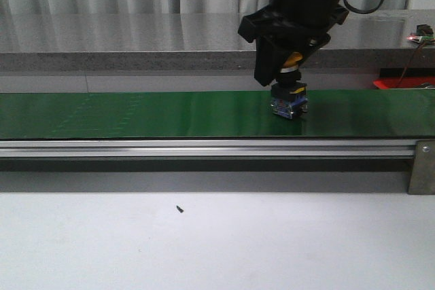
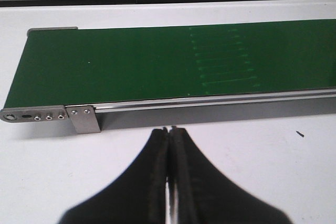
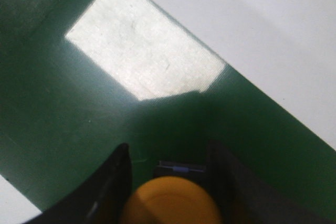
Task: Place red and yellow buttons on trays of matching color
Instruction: 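Lift the yellow button off the belt with the right gripper, then lower the yellow button into the yellow tray and open the right gripper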
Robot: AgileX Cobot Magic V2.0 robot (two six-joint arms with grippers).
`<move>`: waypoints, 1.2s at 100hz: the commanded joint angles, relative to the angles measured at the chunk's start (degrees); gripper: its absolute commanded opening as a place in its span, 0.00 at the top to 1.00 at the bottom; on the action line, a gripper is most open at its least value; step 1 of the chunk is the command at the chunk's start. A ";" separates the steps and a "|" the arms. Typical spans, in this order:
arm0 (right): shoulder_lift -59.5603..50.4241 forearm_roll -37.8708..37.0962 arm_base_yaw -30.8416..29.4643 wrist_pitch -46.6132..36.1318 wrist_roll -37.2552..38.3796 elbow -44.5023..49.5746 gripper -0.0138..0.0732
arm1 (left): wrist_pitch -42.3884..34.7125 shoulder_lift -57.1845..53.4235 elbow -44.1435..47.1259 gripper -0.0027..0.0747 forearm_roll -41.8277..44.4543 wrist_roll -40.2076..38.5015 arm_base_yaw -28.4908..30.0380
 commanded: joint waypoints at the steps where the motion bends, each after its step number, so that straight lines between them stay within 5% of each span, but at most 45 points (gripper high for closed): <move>1: -3.75 -0.73 -0.13 -2.17 2.87 -1.81 0.73 | -4.24 0.21 -1.50 0.99 -0.94 -0.50 -0.44; 21: -7.79 -7.55 -2.32 0.06 14.28 -1.57 0.73 | -4.24 0.21 -1.50 0.99 -0.94 -0.50 -0.44; 57: -14.69 -15.29 -11.20 7.52 23.16 -0.62 0.73 | -4.24 0.21 -1.50 0.99 -0.94 -0.50 -0.44; 120: -33.29 -17.17 -30.81 0.56 26.42 27.93 0.73 | -4.24 0.21 -1.50 0.99 -0.94 -0.50 -0.44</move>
